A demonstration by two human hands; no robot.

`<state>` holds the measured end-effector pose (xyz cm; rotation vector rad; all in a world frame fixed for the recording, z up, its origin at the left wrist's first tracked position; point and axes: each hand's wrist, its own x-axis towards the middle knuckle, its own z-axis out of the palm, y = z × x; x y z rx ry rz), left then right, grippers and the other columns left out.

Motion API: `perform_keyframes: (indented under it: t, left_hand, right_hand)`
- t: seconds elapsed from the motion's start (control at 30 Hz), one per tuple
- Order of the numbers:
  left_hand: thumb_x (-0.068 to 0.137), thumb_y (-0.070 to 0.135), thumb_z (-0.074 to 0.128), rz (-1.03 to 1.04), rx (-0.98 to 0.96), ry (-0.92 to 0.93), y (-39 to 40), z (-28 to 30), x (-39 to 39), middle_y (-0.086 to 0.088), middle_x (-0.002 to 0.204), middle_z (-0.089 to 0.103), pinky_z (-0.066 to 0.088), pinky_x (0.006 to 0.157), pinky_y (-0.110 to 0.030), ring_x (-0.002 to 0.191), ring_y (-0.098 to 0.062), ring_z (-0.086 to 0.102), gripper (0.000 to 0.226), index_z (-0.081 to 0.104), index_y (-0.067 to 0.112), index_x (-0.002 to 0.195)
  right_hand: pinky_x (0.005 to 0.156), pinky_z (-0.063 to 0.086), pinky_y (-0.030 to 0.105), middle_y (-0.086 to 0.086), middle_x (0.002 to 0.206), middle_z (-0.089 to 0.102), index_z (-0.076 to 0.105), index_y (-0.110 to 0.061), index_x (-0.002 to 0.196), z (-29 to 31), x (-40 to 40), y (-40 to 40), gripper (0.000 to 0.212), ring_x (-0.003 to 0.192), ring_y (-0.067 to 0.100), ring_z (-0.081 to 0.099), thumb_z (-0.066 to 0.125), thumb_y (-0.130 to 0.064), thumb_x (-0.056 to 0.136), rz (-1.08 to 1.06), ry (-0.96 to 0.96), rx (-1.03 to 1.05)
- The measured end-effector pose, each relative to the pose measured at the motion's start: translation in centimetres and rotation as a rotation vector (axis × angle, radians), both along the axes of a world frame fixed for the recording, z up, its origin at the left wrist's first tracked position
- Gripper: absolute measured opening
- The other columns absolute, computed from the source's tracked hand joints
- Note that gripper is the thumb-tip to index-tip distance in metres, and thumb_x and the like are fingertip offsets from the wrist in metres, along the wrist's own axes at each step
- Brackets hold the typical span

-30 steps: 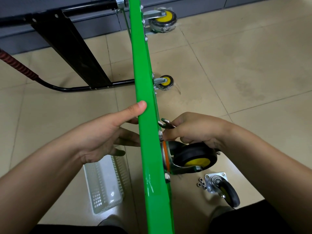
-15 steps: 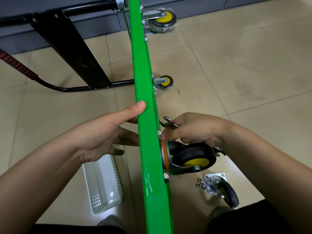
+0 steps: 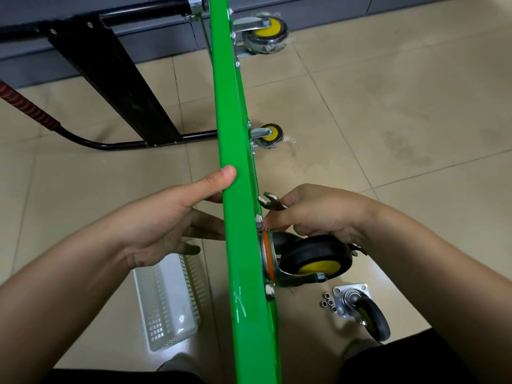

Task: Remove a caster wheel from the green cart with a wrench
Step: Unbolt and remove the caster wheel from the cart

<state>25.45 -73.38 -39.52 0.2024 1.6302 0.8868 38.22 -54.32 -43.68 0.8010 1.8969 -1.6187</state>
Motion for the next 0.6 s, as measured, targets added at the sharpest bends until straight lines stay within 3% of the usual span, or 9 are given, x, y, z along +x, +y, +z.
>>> perform_keyframes:
  t: [0.2, 0.4, 0.6]
  left_hand:
    - [0.058, 0.079, 0.062, -0.004, 0.017, -0.001, -0.06, 0.02, -0.02, -0.015, 0.115, 0.074, 0.026, 0.115, -0.061, 0.111, -0.025, 0.071, 0.086, 0.063, 0.027, 0.126]
    - [0.069, 0.077, 0.055, 0.008, -0.007, 0.011, 0.04, -0.01, 0.02, -0.016, 0.113, 0.075, 0.027, 0.115, -0.060, 0.110, -0.025, 0.071, 0.078, 0.063, 0.026, 0.127]
    - [0.068, 0.076, 0.055, 0.017, -0.011, 0.010, 0.13, 0.09, 0.16, -0.016, 0.111, 0.075, 0.026, 0.116, -0.061, 0.106, -0.025, 0.073, 0.078, 0.063, 0.023, 0.125]
  right_hand:
    - [0.038, 0.023, 0.015, -0.006, 0.041, 0.032, 0.068, -0.006, 0.087, -0.22, -0.03, -0.20, 0.021, 0.032, 0.009, 0.026, 0.076, -0.026, 0.088, 0.010, 0.010, 0.050]
    - [0.037, 0.024, 0.014, -0.008, 0.040, 0.034, 0.069, 0.001, 0.096, -0.58, -0.26, -0.22, 0.028, 0.031, 0.007, 0.028, 0.075, -0.026, 0.090, 0.008, 0.031, 0.076]
    - [0.038, 0.019, 0.017, -0.005, 0.043, 0.029, 0.062, -0.010, 0.088, -0.14, -0.05, -0.16, 0.018, 0.035, 0.010, 0.021, 0.074, -0.024, 0.090, 0.014, 0.013, 0.012]
